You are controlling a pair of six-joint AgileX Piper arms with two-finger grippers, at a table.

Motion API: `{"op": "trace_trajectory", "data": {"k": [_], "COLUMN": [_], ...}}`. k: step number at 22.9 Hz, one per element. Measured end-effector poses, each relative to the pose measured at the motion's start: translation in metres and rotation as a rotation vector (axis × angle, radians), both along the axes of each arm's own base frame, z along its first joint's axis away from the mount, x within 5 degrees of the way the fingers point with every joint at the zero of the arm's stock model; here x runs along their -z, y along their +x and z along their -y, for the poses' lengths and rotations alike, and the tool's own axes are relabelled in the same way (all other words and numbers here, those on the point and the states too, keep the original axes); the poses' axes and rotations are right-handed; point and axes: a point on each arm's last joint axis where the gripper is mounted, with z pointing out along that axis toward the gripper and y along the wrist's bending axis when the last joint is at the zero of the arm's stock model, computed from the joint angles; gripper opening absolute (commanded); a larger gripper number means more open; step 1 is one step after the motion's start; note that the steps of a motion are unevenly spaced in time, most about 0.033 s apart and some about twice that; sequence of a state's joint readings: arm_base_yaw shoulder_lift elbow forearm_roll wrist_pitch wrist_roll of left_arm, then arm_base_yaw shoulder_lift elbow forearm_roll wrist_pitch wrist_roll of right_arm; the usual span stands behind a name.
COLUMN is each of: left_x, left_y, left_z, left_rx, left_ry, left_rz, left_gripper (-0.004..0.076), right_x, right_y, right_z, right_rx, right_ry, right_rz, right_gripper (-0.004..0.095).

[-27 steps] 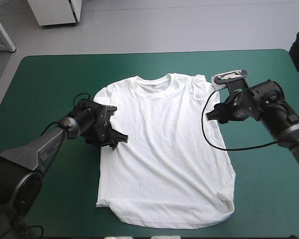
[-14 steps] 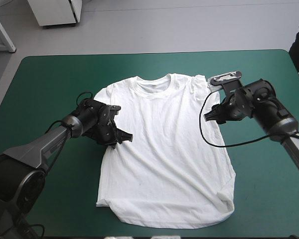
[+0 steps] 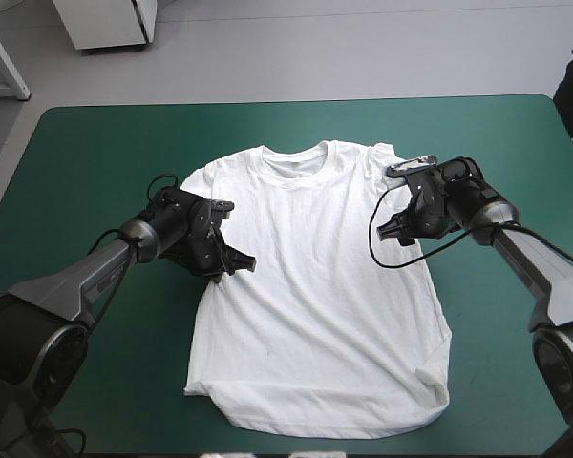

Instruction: Fold the cloth

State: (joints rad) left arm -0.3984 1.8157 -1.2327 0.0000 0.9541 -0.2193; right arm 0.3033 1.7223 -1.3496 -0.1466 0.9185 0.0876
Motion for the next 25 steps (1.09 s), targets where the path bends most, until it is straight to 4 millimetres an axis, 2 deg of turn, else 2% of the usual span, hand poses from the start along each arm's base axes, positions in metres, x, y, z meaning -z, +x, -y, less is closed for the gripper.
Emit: {"op": "trace_trajectory", "data": {"k": [1, 5, 7, 14, 16, 18, 25], "left_x": [0.000, 0.000, 0.000, 0.000, 0.000, 0.000, -0.006], "left_y": [0.000, 0.000, 0.000, 0.001, 0.001, 0.001, 0.000], "left_z": [0.000, 0.000, 0.000, 0.000, 0.000, 0.000, -0.001], "left_rx": [0.007, 0.010, 0.010, 0.013, 0.013, 0.020, 0.045], "left_ry": [0.001, 0.001, 0.001, 0.005, 0.005, 0.005, 0.017], "left_rz": [0.000, 0.000, 0.001, 0.006, 0.006, 0.007, 0.041], "left_gripper": [-0.0008, -0.0008, -0.0008, -0.0008, -0.0008, -0.0008, -0.0008], "right_x": [0.015, 0.040, 0.048, 0.058, 0.059, 0.060, 0.055], "right_y": [0.006, 0.015, 0.019, 0.025, 0.026, 0.026, 0.027], "right_z": [0.003, 0.004, 0.001, -0.003, -0.003, -0.004, -0.006], "right_rx": [0.023, 0.032, 0.029, 0.028, 0.029, 0.030, 0.034], "right_ry": [0.007, 0.020, 0.043, 0.083, 0.085, 0.091, 0.107], "right_rz": [-0.044, -0.110, -0.132, -0.193, -0.195, -0.196, -0.199], "right_gripper": [0.0592, 0.0581, 0.0533, 0.0207, 0.0077, -0.0012, -0.0017]}}
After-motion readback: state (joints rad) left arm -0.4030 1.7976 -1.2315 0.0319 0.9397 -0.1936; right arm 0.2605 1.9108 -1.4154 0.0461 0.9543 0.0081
